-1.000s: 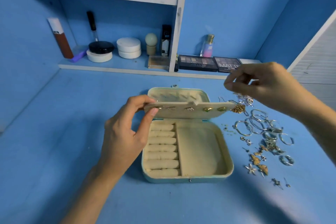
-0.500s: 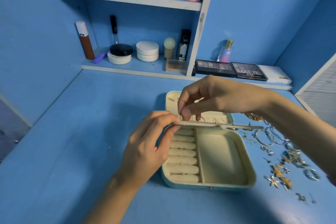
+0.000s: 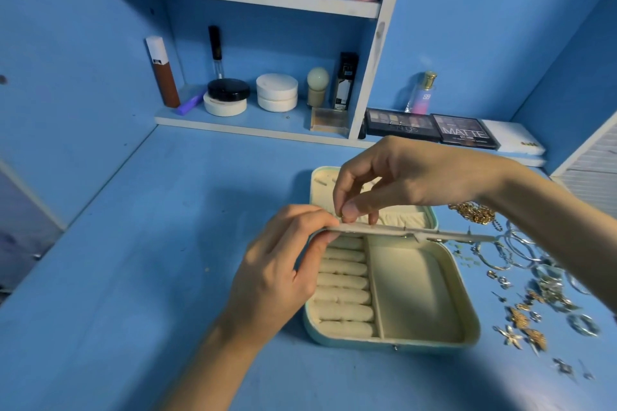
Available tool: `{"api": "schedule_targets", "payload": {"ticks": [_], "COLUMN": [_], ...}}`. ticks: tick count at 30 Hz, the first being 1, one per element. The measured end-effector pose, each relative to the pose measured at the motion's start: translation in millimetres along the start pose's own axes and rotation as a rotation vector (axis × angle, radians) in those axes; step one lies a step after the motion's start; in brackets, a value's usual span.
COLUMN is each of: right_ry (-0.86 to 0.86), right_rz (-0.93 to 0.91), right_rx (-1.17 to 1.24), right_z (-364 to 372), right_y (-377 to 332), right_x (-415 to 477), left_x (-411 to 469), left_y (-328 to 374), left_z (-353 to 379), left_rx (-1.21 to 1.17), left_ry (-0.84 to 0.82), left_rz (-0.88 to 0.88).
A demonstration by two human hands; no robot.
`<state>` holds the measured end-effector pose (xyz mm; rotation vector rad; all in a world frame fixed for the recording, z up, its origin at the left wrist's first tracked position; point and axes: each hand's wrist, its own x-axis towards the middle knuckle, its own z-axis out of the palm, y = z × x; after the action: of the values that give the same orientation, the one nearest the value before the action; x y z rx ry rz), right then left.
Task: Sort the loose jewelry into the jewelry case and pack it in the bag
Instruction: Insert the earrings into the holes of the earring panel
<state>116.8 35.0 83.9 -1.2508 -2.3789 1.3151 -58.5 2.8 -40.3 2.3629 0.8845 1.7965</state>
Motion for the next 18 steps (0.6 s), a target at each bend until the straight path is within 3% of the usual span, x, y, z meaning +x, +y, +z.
{"api": "schedule_targets", "payload": {"ticks": [18], "right_ry": [-0.022], "right_rz": [-0.005], "right_rx": [-0.061], "right_z": [1.4], "right_y": [-7.1], "right_x": [0.9], "left_x": [-0.3], "left_y": [0.0], "left_z": [0.3], "left_rx": [0.009], "left_ry": [0.015], "left_rz": [-0.001]}}
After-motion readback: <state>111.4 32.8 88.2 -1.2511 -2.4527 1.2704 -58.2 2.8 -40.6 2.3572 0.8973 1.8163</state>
